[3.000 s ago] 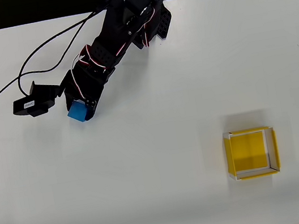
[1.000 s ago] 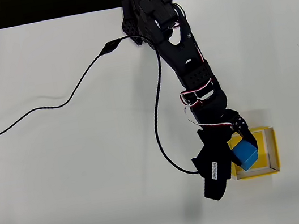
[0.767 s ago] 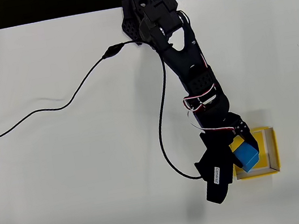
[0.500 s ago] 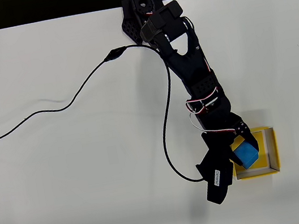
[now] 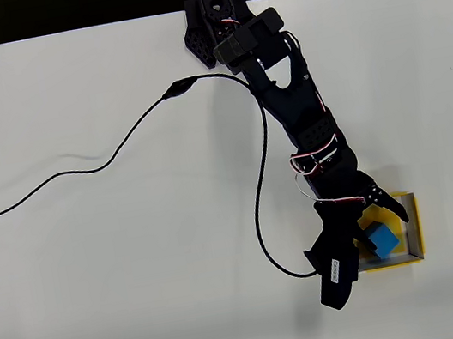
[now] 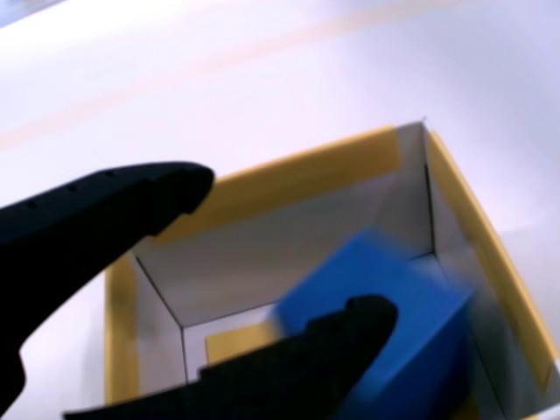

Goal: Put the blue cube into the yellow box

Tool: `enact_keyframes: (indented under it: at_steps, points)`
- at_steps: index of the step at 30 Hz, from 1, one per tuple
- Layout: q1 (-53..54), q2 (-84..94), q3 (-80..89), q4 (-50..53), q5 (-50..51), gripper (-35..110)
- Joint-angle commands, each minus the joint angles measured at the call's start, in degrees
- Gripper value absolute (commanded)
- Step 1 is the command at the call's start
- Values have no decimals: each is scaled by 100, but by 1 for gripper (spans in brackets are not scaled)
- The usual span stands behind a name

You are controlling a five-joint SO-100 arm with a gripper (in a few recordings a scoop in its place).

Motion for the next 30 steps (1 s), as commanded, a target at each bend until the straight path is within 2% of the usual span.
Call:
enact_keyframes:
  at_steps: [1,6,9,14,20,30]
  points:
    - [-88,475,-562,-316,-70,36]
    - [70,1178,-545,-132,-246,23]
    - [255,1828,-615,396,-281,19]
    - [773,3208,-308,1846,-308,14]
    - [1327,4913,1125,2892,-343,11]
    - [1784,8253,4430,4289,-431,10]
